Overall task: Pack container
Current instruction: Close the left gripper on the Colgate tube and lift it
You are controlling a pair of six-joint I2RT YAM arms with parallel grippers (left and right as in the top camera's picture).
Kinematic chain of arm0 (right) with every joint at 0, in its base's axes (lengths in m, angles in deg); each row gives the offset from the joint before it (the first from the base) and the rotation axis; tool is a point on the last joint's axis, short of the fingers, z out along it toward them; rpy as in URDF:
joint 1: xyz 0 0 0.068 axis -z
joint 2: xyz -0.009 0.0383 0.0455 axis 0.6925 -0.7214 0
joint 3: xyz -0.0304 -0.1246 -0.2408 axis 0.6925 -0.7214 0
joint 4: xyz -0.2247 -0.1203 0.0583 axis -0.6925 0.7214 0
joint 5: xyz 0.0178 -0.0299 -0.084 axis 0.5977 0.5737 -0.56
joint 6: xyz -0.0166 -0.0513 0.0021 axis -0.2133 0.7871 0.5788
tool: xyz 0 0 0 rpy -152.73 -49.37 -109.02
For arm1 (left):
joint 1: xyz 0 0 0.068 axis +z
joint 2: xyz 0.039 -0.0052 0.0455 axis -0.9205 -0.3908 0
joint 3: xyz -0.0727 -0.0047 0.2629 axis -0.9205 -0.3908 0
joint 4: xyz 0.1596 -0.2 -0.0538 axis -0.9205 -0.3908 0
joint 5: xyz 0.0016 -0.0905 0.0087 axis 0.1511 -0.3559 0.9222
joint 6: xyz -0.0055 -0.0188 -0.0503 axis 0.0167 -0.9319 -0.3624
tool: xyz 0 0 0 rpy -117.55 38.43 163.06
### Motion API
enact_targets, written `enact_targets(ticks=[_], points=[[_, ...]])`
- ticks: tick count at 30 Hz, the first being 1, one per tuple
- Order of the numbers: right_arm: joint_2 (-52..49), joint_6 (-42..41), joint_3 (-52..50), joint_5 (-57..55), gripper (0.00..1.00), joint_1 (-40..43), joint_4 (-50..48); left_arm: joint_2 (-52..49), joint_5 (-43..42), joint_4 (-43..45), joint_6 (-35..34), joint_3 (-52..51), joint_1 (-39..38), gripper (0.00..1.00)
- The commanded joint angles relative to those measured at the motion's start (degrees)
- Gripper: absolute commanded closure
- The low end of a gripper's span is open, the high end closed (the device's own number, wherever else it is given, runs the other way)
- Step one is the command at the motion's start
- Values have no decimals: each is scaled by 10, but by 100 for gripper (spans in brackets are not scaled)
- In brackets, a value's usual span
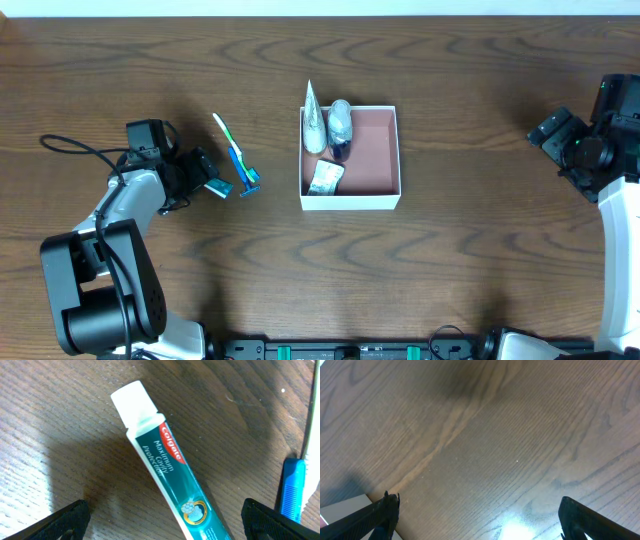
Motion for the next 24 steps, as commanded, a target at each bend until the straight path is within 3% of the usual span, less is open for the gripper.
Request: enact_targets(ticks=[1,9,24], points=[[0,-9,8,0,1,3,0,-10,-5,-11,-29,-9,0,2],[0,-9,8,0,1,3,0,-10,-14,-15,-33,-9,0,1],[0,-9,8,0,1,3,0,-10,36,-121,-62,22,0,2]])
